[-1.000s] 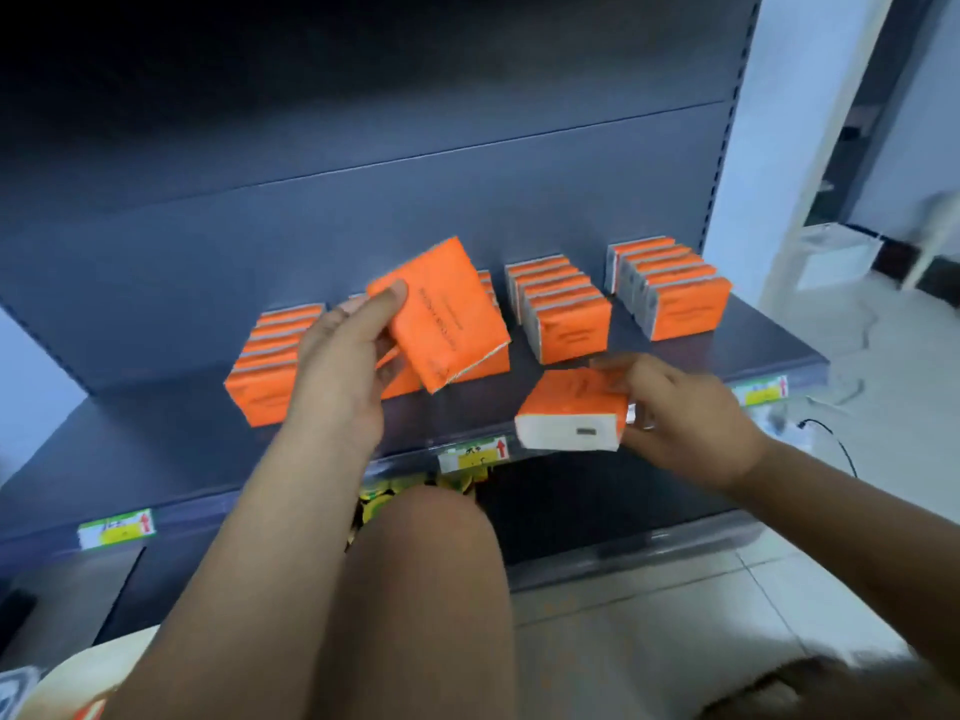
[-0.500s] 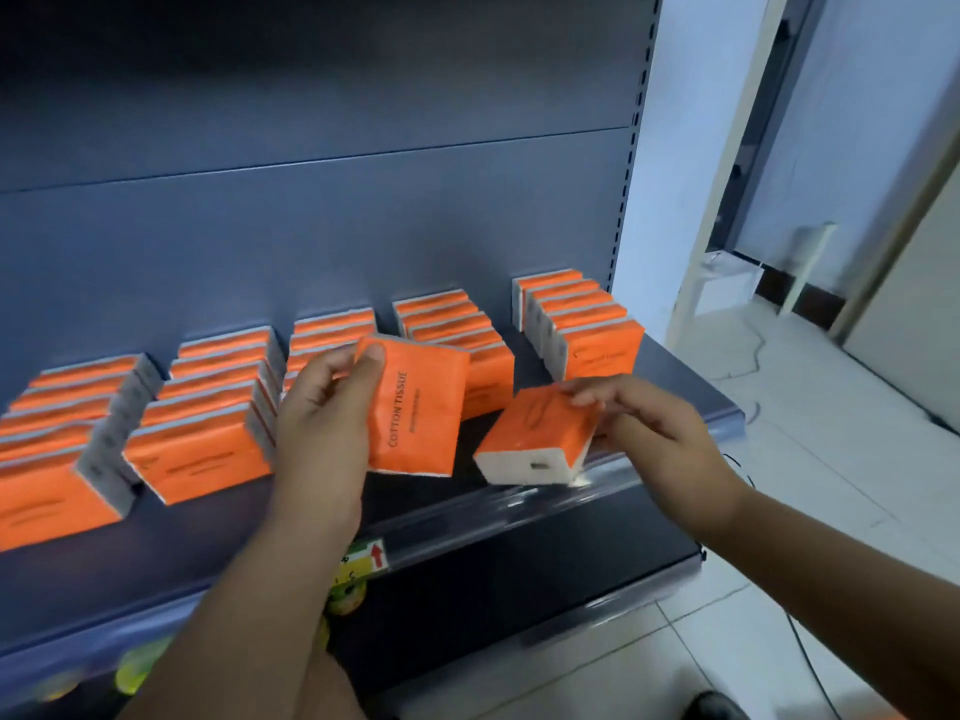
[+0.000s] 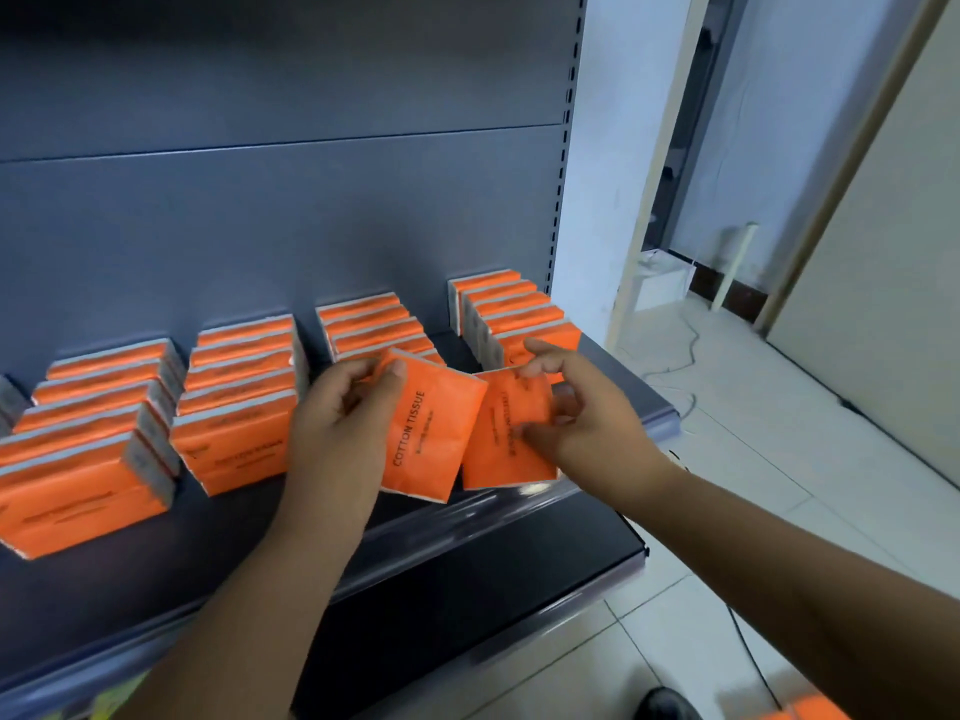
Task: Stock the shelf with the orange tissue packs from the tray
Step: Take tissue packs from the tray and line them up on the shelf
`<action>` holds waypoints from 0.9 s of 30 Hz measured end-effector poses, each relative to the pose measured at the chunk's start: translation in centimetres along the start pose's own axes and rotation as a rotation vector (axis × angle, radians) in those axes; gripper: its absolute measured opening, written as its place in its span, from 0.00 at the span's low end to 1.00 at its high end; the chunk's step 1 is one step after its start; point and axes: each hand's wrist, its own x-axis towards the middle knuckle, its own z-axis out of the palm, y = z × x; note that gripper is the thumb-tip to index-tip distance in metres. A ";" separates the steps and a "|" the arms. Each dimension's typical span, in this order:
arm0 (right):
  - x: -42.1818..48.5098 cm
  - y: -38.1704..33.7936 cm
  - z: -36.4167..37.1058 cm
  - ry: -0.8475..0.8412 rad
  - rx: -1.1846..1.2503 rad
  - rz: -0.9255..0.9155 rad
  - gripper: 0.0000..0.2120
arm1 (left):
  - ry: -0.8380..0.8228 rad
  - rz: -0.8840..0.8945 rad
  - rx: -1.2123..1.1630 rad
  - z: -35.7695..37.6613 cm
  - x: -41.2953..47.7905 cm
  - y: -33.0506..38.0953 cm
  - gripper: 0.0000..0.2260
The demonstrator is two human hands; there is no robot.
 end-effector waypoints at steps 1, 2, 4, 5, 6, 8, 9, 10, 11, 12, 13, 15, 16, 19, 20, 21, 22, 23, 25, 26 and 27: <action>0.0 -0.3 0.0 -0.043 -0.028 -0.013 0.31 | 0.014 0.028 0.023 -0.2 0.2 -0.1 0.05; 0.0 -0.5 0.1 -0.060 -0.054 -0.001 0.36 | 0.027 0.058 0.054 -0.4 0.4 -0.1 0.05; 0.2 -1.1 0.1 -0.020 -0.047 0.082 0.41 | 0.020 0.137 0.156 -1.0 0.7 -0.3 0.03; 0.4 -1.5 0.1 0.019 -0.044 0.116 0.42 | 0.003 0.173 0.211 -1.3 0.8 -0.3 0.04; 0.6 -1.6 0.1 0.053 -0.055 0.136 0.41 | -0.022 0.200 0.241 -1.5 0.8 -0.2 0.07; 1.0 -2.0 -0.3 0.072 -0.073 0.146 0.34 | -0.082 0.214 0.227 -1.6 0.7 -0.1 0.13; 1.1 -2.1 -0.6 0.063 -0.077 0.138 0.29 | -0.100 0.210 0.206 -1.5 0.5 0.0 0.15; 1.3 -2.0 -0.9 0.053 -0.091 0.127 0.25 | -0.106 0.205 0.189 -1.4 0.4 0.0 0.15; 1.4 -1.9 -1.2 0.046 -0.118 0.113 0.23 | -0.103 0.198 0.174 -1.3 0.3 0.1 0.15; 1.4 -1.8 -1.5 0.043 -0.152 0.095 0.22 | -0.091 0.190 0.159 -1.3 0.3 0.1 0.14; 1.5 -1.6 -1.7 0.043 -0.188 0.070 0.21 | -0.077 0.180 0.147 -1.2 0.3 0.2 0.13; 1.8 -1.3 -2.2 0.063 -0.246 0.013 0.21 | -0.048 0.139 0.120 -1.1 0.4 0.4 0.12; 1.9 -1.2 -2.5 0.072 -0.271 -0.019 0.20 | -0.036 0.112 0.108 -0.9 0.4 0.5 0.11; 2.4 -1.0 -3.2 0.072 -0.376 -0.118 0.22 | -0.004 0.021 0.080 -0.5 0.7 0.6 0.07; 2.7 -0.7 -3.4 0.070 -0.420 -0.147 0.22 | 0.002 -0.022 0.069 -0.4 0.8 0.5 0.05; 3.0 -0.4 -3.5 0.076 -0.470 -0.174 0.22 | 0.002 -0.064 0.061 -0.3 0.9 0.6 0.05; 3.2 0.0 -3.5 0.085 -0.526 -0.196 0.22 | -0.004 -0.097 0.056 -0.2 1.0 0.6 0.05; 3.4 0.4 -3.6 0.093 -0.587 -0.204 0.22 | -0.013 -0.118 0.054 -0.2 1.1 0.6 0.05; 3.5 1.1 -3.5 0.096 -0.671 -0.207 0.22 | -0.031 -0.130 0.060 0.0 1.1 0.6 0.04; 3.5 1.3 -3.5 0.096 -0.701 -0.225 0.22 | -0.039 -0.127 0.070 0.2 1.0 0.6 0.03; 3.5 1.6 -3.5 0.096 -0.729 -0.247 0.22 | -0.046 -0.120 0.087 0.3 0.9 0.6 0.03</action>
